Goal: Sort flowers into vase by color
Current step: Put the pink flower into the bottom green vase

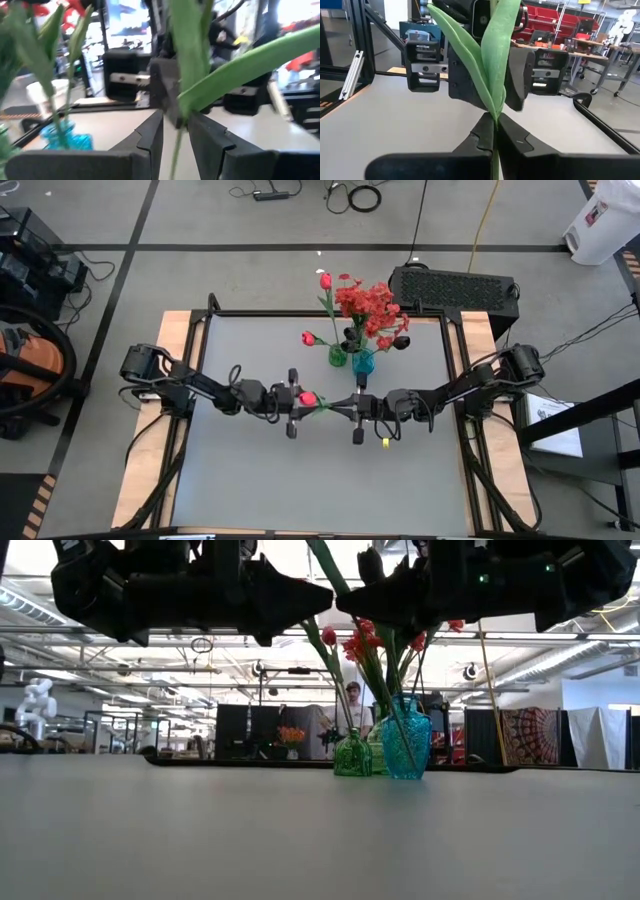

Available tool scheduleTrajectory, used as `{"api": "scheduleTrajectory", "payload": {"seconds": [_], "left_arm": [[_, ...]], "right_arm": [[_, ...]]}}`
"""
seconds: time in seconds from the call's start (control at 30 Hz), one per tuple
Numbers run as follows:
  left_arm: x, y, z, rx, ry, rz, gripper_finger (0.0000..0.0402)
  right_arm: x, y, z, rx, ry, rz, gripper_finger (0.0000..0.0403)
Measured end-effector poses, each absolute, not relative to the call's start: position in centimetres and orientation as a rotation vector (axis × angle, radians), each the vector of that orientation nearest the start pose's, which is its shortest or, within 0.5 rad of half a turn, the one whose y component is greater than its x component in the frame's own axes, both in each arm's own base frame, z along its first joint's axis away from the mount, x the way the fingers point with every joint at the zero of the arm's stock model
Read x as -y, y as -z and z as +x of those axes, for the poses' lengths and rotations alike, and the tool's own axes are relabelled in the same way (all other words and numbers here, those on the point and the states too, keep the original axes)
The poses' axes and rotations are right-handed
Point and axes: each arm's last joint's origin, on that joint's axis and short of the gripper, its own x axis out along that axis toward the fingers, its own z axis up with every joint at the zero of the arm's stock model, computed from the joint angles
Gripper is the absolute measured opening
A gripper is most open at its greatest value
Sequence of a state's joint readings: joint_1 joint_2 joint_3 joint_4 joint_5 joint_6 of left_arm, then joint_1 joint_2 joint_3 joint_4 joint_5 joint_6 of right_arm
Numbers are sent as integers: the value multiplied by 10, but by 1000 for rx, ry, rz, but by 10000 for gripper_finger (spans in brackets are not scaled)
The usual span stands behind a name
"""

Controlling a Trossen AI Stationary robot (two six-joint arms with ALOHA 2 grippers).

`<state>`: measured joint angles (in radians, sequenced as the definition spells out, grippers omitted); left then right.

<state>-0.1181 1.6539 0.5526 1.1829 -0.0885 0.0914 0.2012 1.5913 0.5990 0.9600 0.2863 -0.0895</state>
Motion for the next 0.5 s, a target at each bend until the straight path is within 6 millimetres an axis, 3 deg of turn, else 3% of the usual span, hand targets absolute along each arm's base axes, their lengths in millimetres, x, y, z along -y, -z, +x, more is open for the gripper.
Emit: {"api": "scheduleTrajectory", "payload": {"seconds": [0.17,0.5], "left_arm": [[37,-189,303,121,125,77,97],[41,-194,307,130,135,77,97]], "right_arm": [[-53,-192,301,-35,84,-97,0],[-53,-192,300,-32,80,-94,0]]}}
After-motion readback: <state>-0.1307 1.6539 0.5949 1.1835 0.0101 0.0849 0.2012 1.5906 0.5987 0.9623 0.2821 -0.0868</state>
